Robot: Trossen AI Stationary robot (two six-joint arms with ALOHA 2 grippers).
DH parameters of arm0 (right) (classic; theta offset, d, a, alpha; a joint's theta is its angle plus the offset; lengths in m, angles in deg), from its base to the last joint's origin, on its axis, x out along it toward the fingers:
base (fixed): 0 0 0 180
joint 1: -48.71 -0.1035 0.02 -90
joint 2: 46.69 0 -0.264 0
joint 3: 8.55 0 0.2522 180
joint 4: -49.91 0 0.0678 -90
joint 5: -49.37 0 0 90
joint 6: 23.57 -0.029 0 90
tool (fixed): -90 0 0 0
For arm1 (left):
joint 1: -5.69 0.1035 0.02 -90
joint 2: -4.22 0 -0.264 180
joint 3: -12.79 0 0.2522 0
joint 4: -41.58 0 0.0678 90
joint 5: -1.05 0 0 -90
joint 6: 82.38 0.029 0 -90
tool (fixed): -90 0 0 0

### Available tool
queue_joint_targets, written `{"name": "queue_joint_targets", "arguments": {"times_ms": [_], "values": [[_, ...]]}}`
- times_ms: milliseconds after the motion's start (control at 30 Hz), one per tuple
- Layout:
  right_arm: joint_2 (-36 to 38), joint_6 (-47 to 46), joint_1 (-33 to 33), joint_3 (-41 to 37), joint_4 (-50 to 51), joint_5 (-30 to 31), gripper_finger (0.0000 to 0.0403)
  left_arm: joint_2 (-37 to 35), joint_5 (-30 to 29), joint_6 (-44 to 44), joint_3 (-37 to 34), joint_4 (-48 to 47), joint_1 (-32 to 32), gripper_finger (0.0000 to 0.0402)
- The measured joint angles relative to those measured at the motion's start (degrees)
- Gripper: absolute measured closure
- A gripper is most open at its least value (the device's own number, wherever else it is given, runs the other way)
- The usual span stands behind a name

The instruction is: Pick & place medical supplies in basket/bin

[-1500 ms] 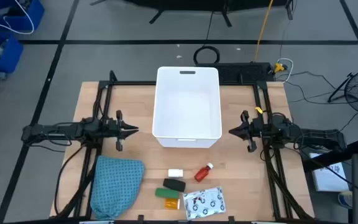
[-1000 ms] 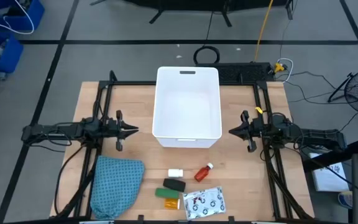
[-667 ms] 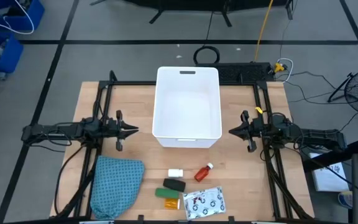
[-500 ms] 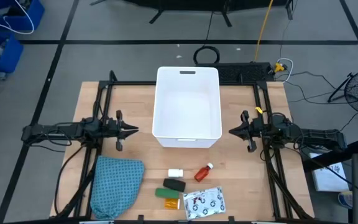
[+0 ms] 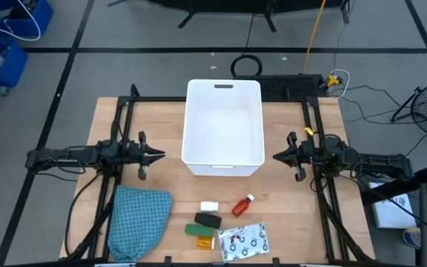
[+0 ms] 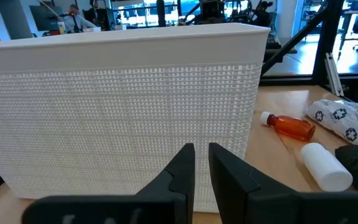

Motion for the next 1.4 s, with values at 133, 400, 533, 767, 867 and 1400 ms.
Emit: {"name": "queue_joint_targets", "arguments": {"times_ms": [133,400,533,767,867,1400], "values": [[0.0,0.0,0.0,0.0,0.0,0.0,0.0403,0.0,0.0,0.0,0.0,0.0,0.0,0.035],[0.0,0.0,0.0,0.0,0.0,0.0,0.0403,0.0,0.0,0.0,0.0,0.0,0.0,0.035],[0.0,0.0,0.0,0.0,0.0,0.0,0.0403,0.0,0.0,0.0,0.0,0.0,0.0,0.035],[0.0,0.0,0.0,0.0,0.0,0.0,0.0403,0.0,0.0,0.0,0.0,0.0,0.0,0.035],[0.0,0.0,0.0,0.0,0.0,0.0,0.0403,0.0,0.0,0.0,0.0,0.0,0.0,0.035],[0.0,0.0,0.0,0.0,0.0,0.0,0.0403,0.0,1.8,-9.2,0.0,0.0,0.0,0.035]]}}
